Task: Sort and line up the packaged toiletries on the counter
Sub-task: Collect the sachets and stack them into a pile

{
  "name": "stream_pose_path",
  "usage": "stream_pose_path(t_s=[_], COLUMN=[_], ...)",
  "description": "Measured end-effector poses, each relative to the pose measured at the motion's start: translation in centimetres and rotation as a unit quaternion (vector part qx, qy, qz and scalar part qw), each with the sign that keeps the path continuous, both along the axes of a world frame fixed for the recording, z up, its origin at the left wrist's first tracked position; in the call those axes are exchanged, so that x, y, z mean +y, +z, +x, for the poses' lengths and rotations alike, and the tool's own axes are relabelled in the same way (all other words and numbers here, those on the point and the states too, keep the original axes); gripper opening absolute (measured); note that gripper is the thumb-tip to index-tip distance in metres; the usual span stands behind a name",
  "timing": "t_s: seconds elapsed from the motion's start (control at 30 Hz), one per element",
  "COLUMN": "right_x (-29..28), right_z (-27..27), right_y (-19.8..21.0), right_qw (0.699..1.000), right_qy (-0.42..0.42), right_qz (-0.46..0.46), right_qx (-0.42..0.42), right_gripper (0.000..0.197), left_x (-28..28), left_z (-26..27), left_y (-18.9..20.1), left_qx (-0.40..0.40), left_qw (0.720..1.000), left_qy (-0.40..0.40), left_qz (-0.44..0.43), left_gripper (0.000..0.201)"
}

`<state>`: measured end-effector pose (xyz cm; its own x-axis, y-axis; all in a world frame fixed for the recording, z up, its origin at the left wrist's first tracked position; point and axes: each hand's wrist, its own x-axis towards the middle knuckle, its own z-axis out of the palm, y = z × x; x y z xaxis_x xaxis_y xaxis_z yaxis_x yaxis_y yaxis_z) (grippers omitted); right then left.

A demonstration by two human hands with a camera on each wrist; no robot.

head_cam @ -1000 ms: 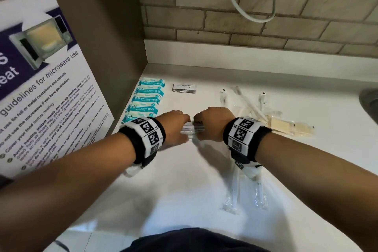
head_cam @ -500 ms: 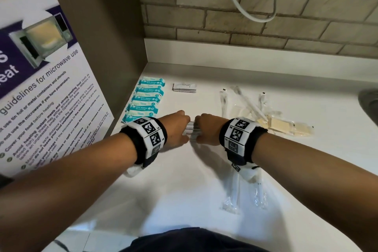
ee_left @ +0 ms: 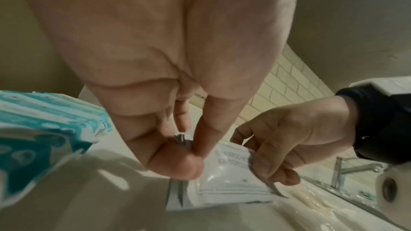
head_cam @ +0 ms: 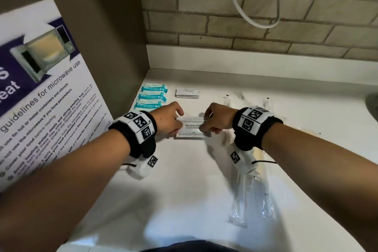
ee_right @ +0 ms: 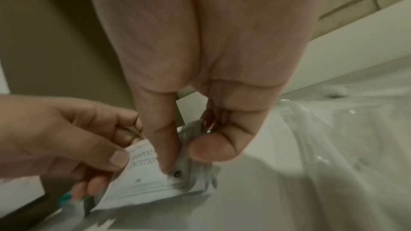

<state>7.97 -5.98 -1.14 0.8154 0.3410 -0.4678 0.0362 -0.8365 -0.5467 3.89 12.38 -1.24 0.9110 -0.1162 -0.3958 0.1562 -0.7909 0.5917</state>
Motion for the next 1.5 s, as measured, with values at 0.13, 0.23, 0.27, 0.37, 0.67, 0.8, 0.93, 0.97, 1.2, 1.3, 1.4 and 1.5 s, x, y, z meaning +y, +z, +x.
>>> stream_pose_path(t_s=[0.13,0.23,0.27,0.37,0.67,0.8,0.93,0.97,1.2,1.3,1.4,1.5], right_x=[0.5,0.9,1.0,1.3,1.4,1.0,0.8,0.8,2.3,2.7,2.9,3.1], right_z=[1.4,2.0,2.1,2.3,2.0,1.4,1.0,0.9,1.1,1.0,1.0,1.0], right_y=[-0.6,-1.2,-1.3,-1.1,-0.6,-0.4,0.4,0.5,-0.2,-0.2,-0.4,-0.4], right_qw=[0.998,0.996,0.996,0.997,0.999,0.999,1.0,0.998,0.976,0.97,0.969,0.965], right_qy=[-0.018,-0.027,-0.027,-0.017,0.02,-0.015,0.028,0.049,0.119,0.127,0.125,0.13], right_qz=[0.012,0.004,0.0,-0.012,-0.042,0.033,0.0,-0.027,-0.138,-0.158,-0.167,-0.176], right_qx=[0.064,0.082,0.083,0.071,-0.015,0.003,-0.013,-0.027,-0.118,-0.132,-0.135,-0.142], right_gripper=[0.01,0.023,0.029,0.02,0.03,0.04,0.067,0.075,0.074,0.061,0.058,0.053], left_x=[0.1,-0.1,-0.2,-0.4,-0.3,0.0,0.1,0.1,-0.1,-0.3,-0.2,-0.2], left_z=[1.2,2.0,2.3,3.1,3.9,3.8,3.7,3.7,3.9,3.9,3.8,3.8], left_y=[-0.2,-0.1,0.1,0.5,0.5,0.5,1.0,1.1,1.4,1.2,0.7,0.3], left_qx=[0.025,0.029,0.024,-0.001,-0.046,-0.043,-0.034,-0.03,-0.02,-0.037,-0.052,-0.054], left_qw=[0.999,0.999,0.998,0.995,0.981,0.984,0.984,0.984,0.975,0.969,0.967,0.967], left_qy=[0.032,0.022,0.012,-0.007,-0.065,-0.064,-0.073,-0.081,-0.122,-0.125,-0.115,-0.109], left_qz=[0.005,0.034,0.052,0.098,0.176,0.16,0.156,0.156,0.187,0.209,0.22,0.226], left_gripper=[0.02,0.017,0.017,0.022,0.029,0.032,0.046,0.054,0.077,0.064,0.06,0.06])
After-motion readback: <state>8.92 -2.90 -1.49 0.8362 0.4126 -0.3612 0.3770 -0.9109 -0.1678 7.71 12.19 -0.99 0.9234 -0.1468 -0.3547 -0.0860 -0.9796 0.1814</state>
